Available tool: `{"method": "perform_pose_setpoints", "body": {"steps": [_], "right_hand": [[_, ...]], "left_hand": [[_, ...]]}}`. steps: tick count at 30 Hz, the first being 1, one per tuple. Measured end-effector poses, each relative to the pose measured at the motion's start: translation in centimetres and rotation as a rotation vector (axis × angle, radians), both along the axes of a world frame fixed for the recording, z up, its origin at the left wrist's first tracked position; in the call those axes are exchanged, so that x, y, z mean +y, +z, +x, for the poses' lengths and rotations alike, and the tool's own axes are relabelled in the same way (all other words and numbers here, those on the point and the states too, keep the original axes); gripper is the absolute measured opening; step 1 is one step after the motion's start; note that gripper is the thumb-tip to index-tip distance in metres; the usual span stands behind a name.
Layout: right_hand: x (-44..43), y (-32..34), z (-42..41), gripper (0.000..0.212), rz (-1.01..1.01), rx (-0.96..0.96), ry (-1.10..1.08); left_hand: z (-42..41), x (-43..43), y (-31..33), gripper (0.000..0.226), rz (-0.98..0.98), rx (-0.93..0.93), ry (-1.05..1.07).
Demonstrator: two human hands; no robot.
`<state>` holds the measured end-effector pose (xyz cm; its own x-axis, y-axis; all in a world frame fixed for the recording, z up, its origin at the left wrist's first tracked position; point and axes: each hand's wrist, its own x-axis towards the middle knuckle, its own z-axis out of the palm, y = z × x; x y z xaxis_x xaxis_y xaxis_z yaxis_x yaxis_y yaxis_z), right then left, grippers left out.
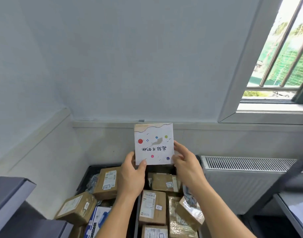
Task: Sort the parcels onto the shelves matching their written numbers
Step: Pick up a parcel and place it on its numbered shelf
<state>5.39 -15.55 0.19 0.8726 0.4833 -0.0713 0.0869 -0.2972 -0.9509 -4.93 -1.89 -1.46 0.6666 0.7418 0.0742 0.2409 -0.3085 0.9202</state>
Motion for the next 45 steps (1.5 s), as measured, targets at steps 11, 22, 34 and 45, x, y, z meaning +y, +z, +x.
{"method": "perform_pose_setpoints", "body": {"steps": [11,22,34,45], "right_hand": [[-1.8,3.2,-1.7,0.02,0.266,0.049,-0.1],[-7.1,4.3,0.1,0.045,0.357,0.121,0.006],[-13.4,3.3,1.4,0.041,0.496,0.372,0.253],[-14.1,2.0,-2.4,0.014,0.386,0.309,0.238]], "left_hand": [[-2.1,-0.9,2.3,0.038,-0.121,-0.242,0.058],[-1.4,-6.0,3.2,0.025,-0.154,-0.301,0.09],[-2.9,-12.5,4.0,0.025,-0.477,-0.404,0.113],[-8.2,-14.9,3.1,0.041,-0.296,-0.36,0.242]]}}
